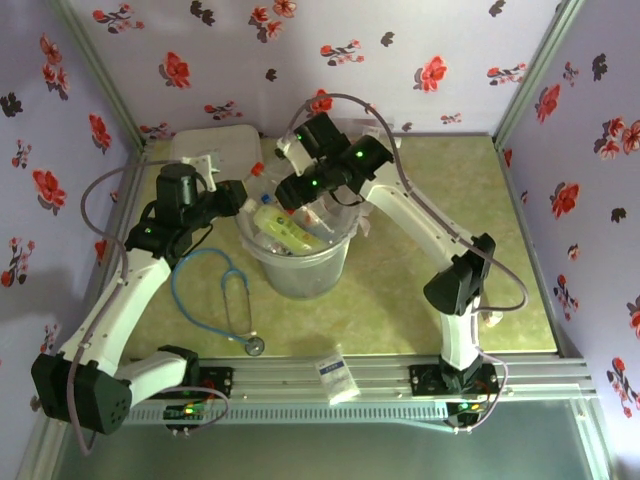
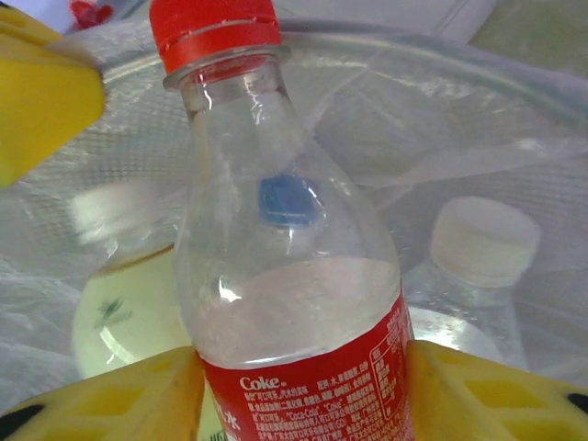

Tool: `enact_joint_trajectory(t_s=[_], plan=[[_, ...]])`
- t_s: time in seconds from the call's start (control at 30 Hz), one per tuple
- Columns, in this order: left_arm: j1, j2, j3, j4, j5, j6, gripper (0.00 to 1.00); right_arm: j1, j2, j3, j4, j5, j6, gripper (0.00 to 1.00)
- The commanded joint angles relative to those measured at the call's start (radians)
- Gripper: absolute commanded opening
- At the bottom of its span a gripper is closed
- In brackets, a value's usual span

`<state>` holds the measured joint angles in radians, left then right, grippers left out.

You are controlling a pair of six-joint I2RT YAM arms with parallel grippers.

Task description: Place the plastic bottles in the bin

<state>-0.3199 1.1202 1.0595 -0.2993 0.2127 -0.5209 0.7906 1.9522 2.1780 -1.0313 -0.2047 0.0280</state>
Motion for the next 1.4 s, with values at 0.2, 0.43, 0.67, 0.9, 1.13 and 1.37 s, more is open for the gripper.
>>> enact_joint_trajectory(t_s=[0.2, 0.43, 0.67, 0.9, 1.13, 1.37], plan=[[-0.004, 0.028, 0.025, -0.029, 0.017, 0.033, 0.16, 0.006, -0.042, -0.102, -0.085, -0.058, -0.005, 0.45], [-0.004, 0.042, 0.029, -0.021, 0.015, 0.03, 0.16, 0.01, -0.053, -0.194, -0.164, -0.001, -0.005, 0.42], [-0.005, 0.058, 0.045, -0.026, 0.015, 0.027, 0.15, 0.016, -0.049, -0.223, -0.17, 0.013, 0.009, 0.42], [-0.01, 0.063, 0.046, -0.018, 0.016, 0.024, 0.15, 0.016, 0.034, -0.191, -0.2, 0.034, 0.051, 0.43], [-0.012, 0.054, 0.043, -0.026, 0.014, 0.035, 0.15, 0.006, -0.065, -0.12, -0.088, 0.029, 0.067, 0.53], [-0.012, 0.046, 0.051, -0.039, 0.014, 0.047, 0.15, -0.067, -0.262, -0.204, 0.176, 0.029, 0.158, 0.67]])
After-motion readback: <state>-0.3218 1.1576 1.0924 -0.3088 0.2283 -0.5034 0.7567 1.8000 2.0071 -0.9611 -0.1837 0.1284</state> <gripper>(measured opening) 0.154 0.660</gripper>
